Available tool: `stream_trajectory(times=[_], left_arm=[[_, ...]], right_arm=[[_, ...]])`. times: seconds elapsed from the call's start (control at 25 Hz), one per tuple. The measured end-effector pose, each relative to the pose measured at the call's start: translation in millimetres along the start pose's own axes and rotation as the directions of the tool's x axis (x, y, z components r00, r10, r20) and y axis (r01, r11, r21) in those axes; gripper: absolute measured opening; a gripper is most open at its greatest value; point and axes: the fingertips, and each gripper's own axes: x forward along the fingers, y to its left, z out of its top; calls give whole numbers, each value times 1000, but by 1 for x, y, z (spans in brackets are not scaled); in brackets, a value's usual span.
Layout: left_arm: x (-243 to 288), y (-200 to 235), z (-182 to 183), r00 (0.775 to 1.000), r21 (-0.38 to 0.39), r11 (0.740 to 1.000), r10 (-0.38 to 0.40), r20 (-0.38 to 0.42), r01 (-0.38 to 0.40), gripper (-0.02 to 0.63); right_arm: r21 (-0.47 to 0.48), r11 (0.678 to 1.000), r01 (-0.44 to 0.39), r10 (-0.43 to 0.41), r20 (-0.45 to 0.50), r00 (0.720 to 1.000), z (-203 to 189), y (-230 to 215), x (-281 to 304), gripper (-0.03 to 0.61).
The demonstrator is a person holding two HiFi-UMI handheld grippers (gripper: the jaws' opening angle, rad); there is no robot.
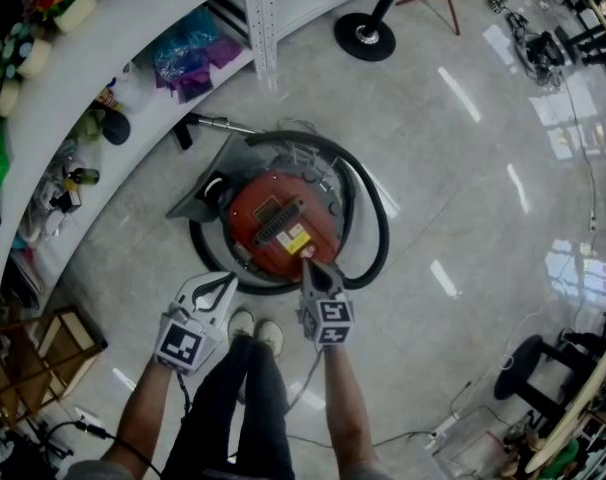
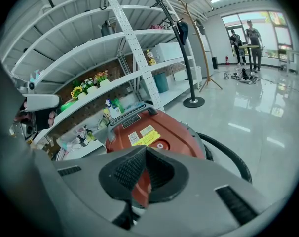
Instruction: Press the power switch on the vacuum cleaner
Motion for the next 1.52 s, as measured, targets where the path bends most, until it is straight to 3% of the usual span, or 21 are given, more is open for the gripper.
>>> stream_trajectory(times=[1.08, 1.52], left_arm=[[8, -1, -9, 1000, -12, 1000, 9, -11, -9, 6], [5, 1, -11, 1000, -16, 1000, 14, -9, -14, 6]], right_arm=[[-39, 999, -27, 26, -29, 999, -2, 2, 2, 12], [-80, 997, -1, -1, -28, 1000, -5, 2, 3, 12]])
